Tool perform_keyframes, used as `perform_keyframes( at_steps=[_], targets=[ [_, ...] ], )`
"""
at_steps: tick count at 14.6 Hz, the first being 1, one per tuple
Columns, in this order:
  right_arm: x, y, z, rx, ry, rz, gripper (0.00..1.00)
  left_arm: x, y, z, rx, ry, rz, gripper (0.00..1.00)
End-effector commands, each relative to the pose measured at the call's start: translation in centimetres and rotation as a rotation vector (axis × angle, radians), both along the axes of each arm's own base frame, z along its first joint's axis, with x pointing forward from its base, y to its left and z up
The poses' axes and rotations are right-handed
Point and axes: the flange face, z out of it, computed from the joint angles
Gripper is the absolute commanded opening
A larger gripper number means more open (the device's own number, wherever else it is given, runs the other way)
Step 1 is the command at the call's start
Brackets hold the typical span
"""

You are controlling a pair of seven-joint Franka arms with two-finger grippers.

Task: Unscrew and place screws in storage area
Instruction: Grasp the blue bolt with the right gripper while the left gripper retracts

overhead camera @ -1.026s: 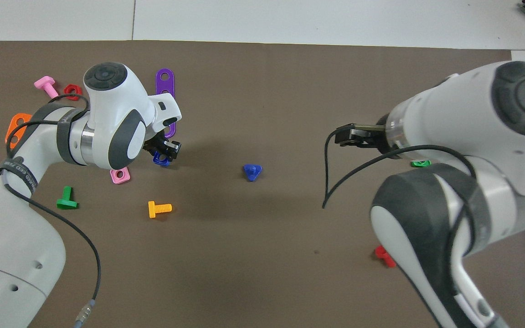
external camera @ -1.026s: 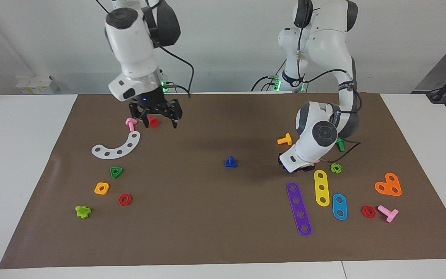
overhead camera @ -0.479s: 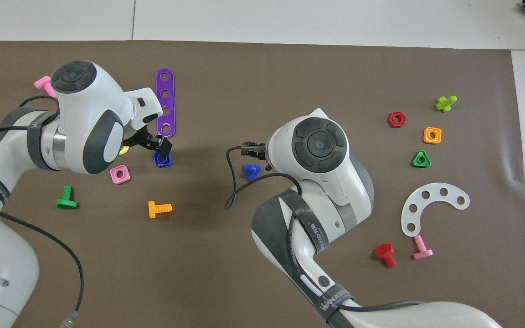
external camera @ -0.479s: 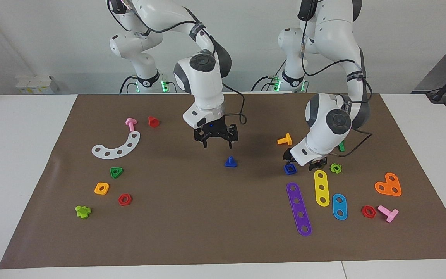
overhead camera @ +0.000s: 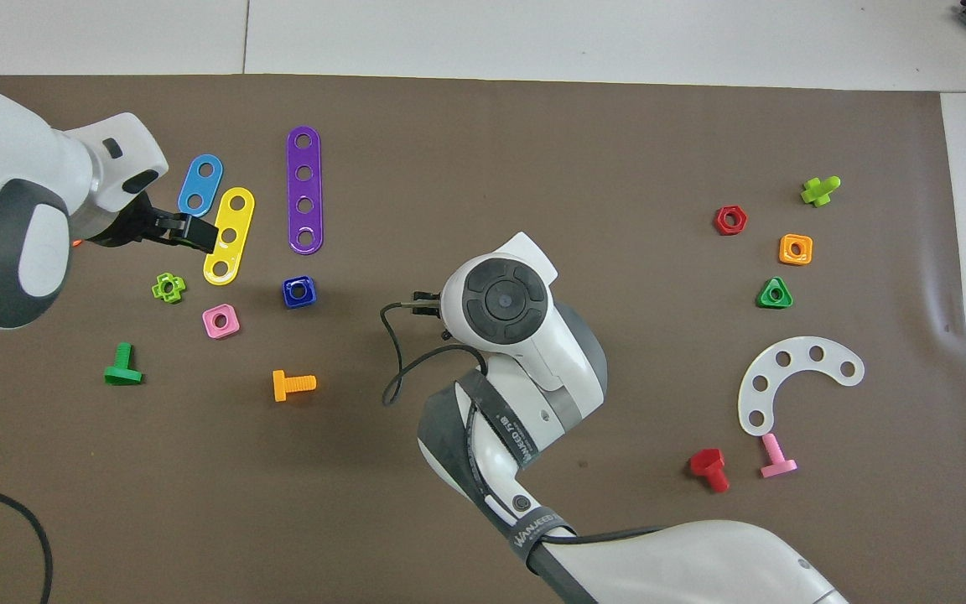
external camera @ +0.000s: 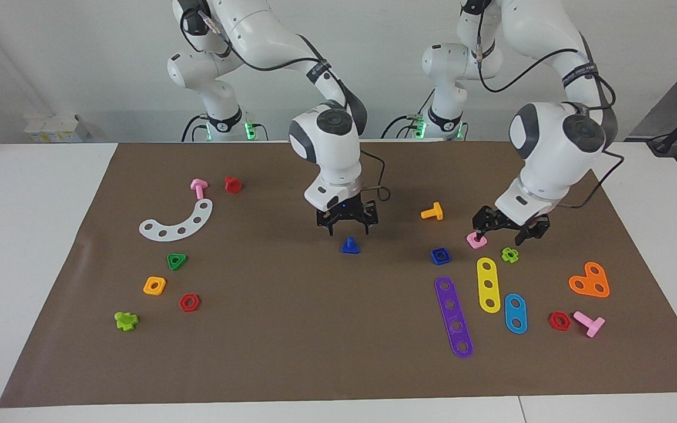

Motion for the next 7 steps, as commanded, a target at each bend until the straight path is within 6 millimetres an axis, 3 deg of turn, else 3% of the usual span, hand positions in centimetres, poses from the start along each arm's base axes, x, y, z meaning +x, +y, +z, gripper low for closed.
perform_keyframes(
  at_steps=[1,3,7],
  targets=[
    [0.1,-0.6,-1.0,-0.015,-0.002,0.043,0.61,-2.4,3.2,3.1,0.011,0.015,-0.006,0.99],
    [-0.2,-0.7,-2.0,-0.023,0.004,0.057,0.44,-3.8,4.5,5.5,0.011,0.015,0.003,0.99],
    [-0.2,-0.7,-2.2,-0.022,0.001,0.060,0.42,-6.6,5.2,10.1,0.009,0.000,0.063,0.99]
  ],
)
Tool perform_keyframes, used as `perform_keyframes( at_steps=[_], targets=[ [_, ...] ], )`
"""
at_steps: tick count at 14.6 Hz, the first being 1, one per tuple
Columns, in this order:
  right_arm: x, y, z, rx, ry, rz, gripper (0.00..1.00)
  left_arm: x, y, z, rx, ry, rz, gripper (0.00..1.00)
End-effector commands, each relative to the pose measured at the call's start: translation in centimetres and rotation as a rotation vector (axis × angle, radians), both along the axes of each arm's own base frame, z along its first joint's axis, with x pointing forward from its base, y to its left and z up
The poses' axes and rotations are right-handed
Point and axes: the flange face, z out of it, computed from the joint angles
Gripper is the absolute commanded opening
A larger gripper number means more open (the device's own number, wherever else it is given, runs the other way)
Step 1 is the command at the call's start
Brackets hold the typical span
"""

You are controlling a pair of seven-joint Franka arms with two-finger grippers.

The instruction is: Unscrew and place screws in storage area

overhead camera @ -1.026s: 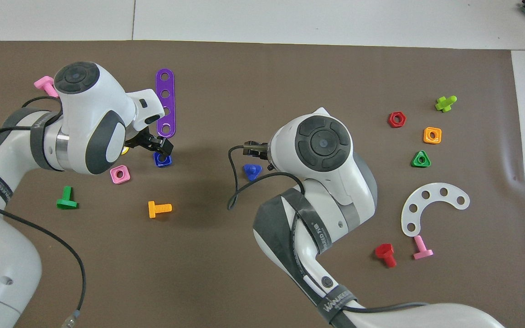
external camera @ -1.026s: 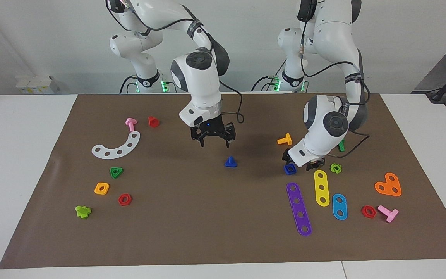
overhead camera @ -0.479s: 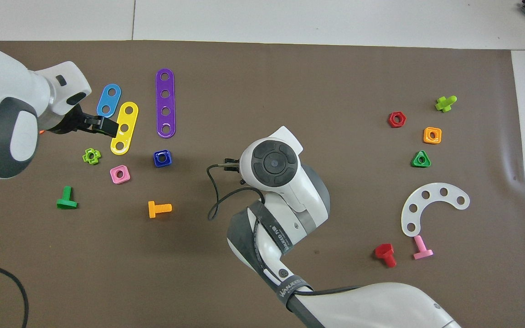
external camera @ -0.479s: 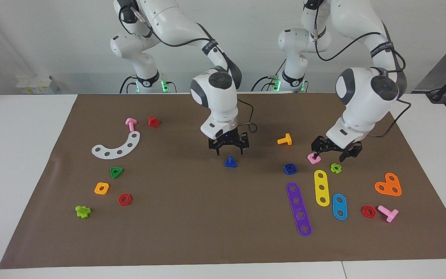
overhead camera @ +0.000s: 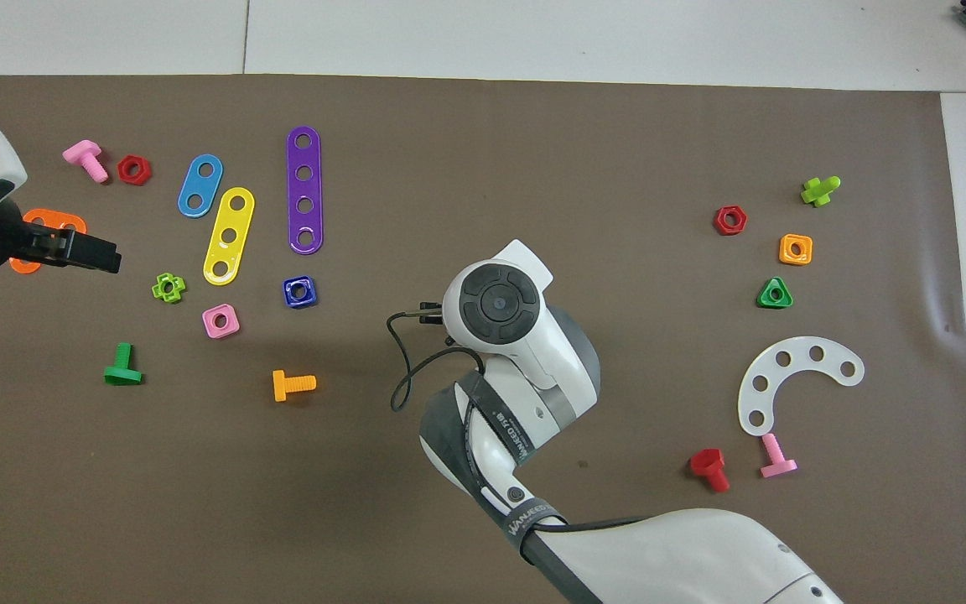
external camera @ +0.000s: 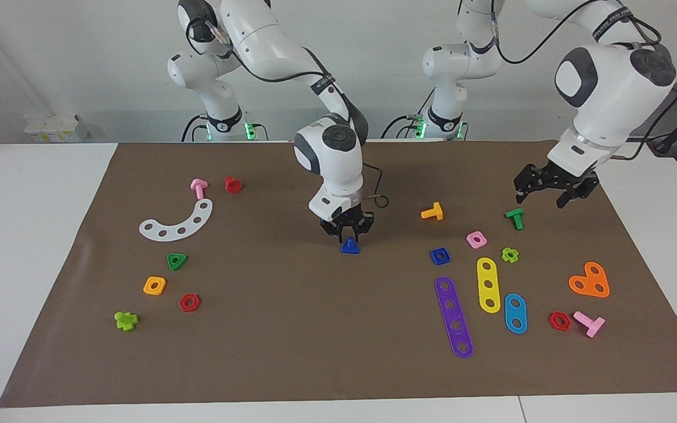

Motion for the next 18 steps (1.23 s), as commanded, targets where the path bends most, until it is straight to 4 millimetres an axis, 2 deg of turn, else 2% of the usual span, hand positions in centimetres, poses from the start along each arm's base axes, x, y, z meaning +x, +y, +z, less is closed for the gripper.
perform_keyframes(
  at_steps=[1,5,9,11,12,13,18],
  targets=[
    [-0.1,-0.3,-0.3,0.002,-0.015,0.023,0.41,-2.8,0.1,2.1,0.011,0.015,0.037,0.99],
    [-0.7,0.2,-0.6,-0.002,-0.011,0.035,0.41,-4.5,0.1,4.1,0.046,0.025,0.034,0.99],
    [-0.7,0.2,-0.6,-0.003,-0.010,0.048,0.40,-5.2,-0.2,4.4,0.048,0.044,0.071,0.99],
    [-0.7,0.2,-0.6,-0.004,-0.012,0.052,0.28,-5.4,-0.3,4.5,0.050,0.043,0.068,0.99],
    [-0.7,0.2,-0.6,-0.004,-0.012,0.053,0.11,-5.4,-0.3,4.5,0.051,0.042,0.067,0.99],
    [-0.7,0.2,-0.6,-0.004,-0.012,0.058,0.00,-5.4,-0.3,4.5,0.053,0.042,0.067,0.99],
    [-0.7,0.3,-0.6,-0.002,-0.011,0.048,0.00,-5.4,-0.3,4.6,0.053,0.041,0.067,0.99]
  ],
)
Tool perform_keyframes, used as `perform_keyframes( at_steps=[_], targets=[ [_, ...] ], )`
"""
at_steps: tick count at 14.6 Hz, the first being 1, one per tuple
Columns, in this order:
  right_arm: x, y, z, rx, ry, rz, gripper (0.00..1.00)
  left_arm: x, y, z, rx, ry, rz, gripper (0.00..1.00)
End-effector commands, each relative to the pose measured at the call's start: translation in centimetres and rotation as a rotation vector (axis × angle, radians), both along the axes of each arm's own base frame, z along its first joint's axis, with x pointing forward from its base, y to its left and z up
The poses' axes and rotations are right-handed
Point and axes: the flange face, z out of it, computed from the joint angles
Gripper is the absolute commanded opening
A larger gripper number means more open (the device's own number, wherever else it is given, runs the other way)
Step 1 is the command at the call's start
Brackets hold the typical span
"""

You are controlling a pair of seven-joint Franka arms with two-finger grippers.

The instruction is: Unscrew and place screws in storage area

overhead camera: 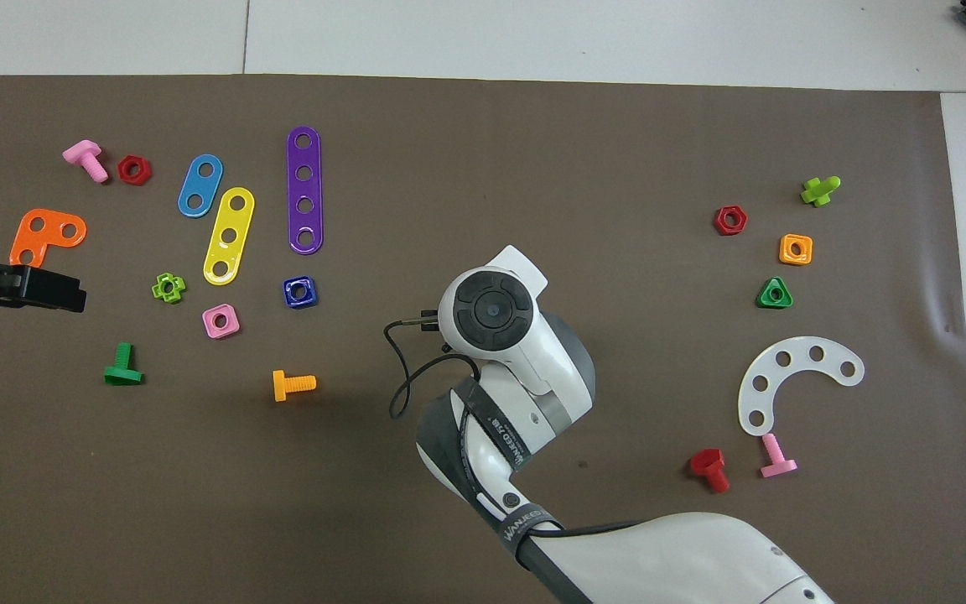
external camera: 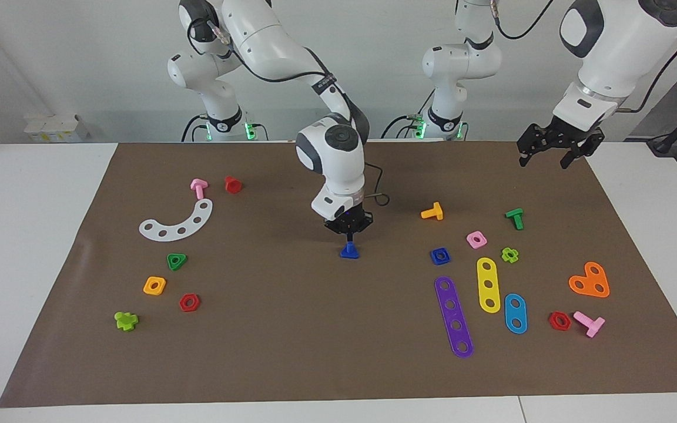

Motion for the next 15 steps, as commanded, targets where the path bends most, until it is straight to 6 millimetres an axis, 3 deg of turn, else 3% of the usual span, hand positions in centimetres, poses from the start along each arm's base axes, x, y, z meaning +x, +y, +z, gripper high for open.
perform_keyframes(
  at_steps=[1,2,3,10,13,15],
  targets=[
    [-0.1,-0.1,-0.1,0.006,-0.017,0.016,0.00,-1.2,0.0,0.1,0.026,-0.001,0.009,0.99],
    [0.0,-0.2,-0.1,0.008,-0.018,0.013,0.07,-1.2,0.0,0.1,0.027,-0.001,0.011,0.99],
    [0.0,-0.2,-0.1,0.009,-0.017,0.012,0.39,-1.2,0.0,0.1,0.035,-0.001,0.008,0.99],
    [1.5,-0.6,-0.1,0.054,-0.100,0.035,0.41,-0.5,0.0,1.1,0.042,-0.025,0.006,0.99],
    [1.4,-0.6,-1.8,0.048,-0.100,0.048,0.33,-0.4,0.3,2.0,0.042,-0.035,0.010,0.99],
    [1.5,-0.6,-1.8,0.047,-0.098,0.048,0.29,-0.2,0.4,2.3,0.040,-0.043,0.009,0.99]
  ],
)
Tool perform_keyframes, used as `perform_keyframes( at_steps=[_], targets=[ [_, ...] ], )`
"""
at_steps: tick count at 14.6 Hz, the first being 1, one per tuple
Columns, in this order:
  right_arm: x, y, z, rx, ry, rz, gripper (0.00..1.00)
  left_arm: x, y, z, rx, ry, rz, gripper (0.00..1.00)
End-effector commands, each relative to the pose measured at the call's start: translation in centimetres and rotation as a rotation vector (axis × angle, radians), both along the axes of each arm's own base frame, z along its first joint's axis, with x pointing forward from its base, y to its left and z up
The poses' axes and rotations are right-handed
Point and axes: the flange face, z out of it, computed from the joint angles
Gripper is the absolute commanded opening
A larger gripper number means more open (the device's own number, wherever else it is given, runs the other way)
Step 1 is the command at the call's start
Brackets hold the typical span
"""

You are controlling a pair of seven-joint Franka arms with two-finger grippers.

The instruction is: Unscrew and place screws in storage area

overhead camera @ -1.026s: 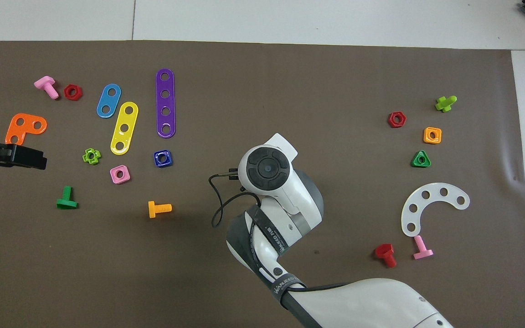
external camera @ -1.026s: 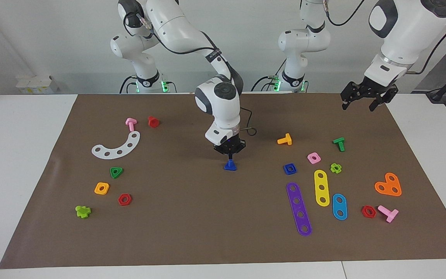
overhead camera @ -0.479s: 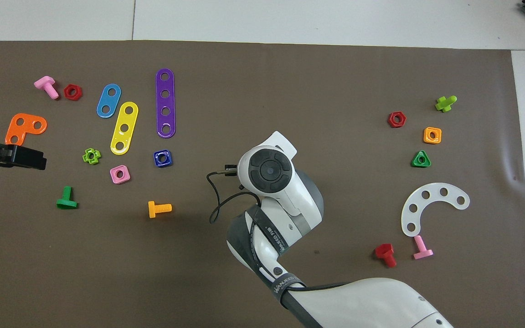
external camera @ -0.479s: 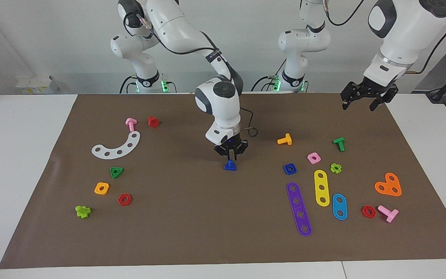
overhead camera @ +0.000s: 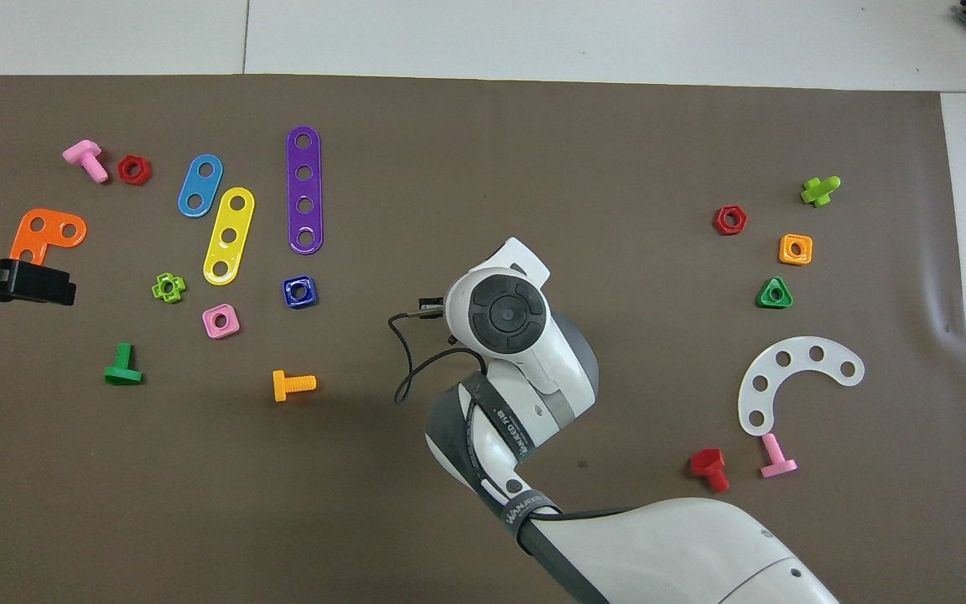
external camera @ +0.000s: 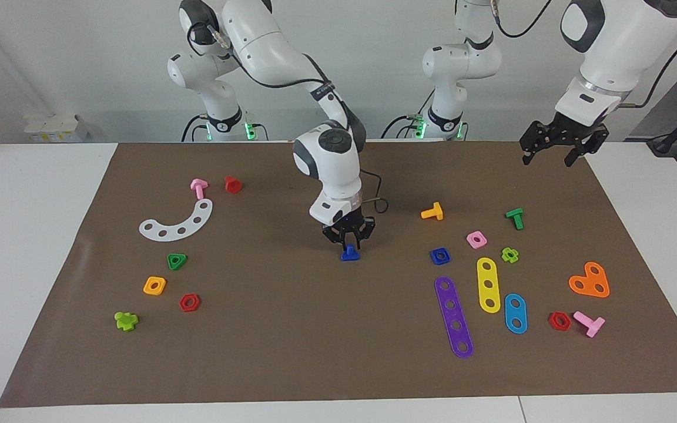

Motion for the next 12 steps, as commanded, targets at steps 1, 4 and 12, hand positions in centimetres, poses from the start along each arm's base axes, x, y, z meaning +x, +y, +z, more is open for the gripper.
perform_keyframes(
  at_steps=[1,4,12],
  targets=[
    [0.2,-0.2,-0.4,0.001,-0.014,0.023,0.29,0.1,0.6,1.0,0.024,-0.015,0.014,0.99],
    [0.2,-0.1,-0.2,0.003,-0.017,0.024,0.20,1.0,0.8,2.1,0.017,-0.028,0.015,1.00],
    [0.3,0.0,0.7,-0.002,-0.024,0.027,0.00,4.7,1.9,2.6,0.026,0.003,0.034,1.00]
  ],
)
